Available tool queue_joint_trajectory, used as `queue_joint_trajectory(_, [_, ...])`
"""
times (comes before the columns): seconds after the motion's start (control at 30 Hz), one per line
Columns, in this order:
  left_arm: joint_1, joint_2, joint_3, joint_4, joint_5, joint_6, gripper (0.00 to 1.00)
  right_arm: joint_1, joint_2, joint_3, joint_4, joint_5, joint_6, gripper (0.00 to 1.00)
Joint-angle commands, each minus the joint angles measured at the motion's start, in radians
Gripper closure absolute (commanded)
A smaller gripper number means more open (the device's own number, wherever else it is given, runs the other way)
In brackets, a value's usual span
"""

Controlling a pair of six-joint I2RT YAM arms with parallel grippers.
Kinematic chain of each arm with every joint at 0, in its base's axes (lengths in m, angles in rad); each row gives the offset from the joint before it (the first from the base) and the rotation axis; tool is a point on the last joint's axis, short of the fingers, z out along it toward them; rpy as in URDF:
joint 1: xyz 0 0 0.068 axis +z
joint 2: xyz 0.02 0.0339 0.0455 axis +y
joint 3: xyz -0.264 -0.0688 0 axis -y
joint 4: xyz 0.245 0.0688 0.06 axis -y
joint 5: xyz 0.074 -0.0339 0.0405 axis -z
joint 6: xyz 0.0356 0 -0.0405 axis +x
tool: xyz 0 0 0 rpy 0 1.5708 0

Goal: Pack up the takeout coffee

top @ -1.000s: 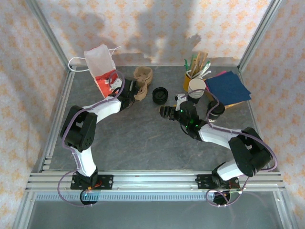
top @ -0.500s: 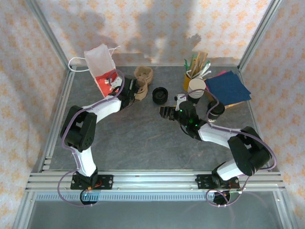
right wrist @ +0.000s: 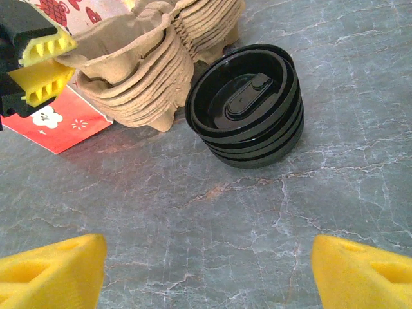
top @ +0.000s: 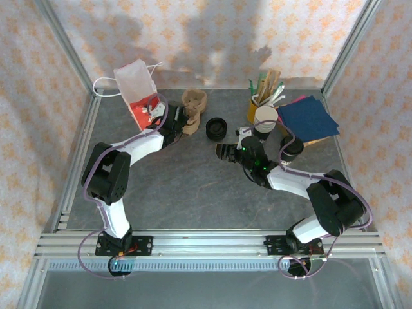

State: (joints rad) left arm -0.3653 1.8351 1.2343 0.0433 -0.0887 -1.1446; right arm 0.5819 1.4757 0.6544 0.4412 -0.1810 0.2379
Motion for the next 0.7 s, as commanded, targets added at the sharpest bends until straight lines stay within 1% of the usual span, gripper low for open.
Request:
queue_joint_trajectory(0.0, [0.011, -0.019, 0.003, 0.047, 0.007, 0.003, 0.80, 0.003, 0.009, 0.034, -0.009, 0.030, -0.013, 0.18])
queue_joint_trajectory(0.23, [0.015, -0.032, 0.001, 0.069, 0.021, 0.003, 0.90, 0.003, 0.012, 0.037, -0.016, 0.038, -0.012, 0.18])
queue_joint_trajectory(0.6, [0.020, -0.090, -0.037, 0.185, 0.083, 0.001, 0.96, 0.003, 0.007, 0.034, -0.018, 0.048, -0.012, 0.18])
queue_joint_trajectory(0.67, [0.020, -0.100, -0.020, 0.163, 0.083, 0.015, 0.98, 0.002, 0.003, 0.031, -0.015, 0.048, -0.010, 0.18])
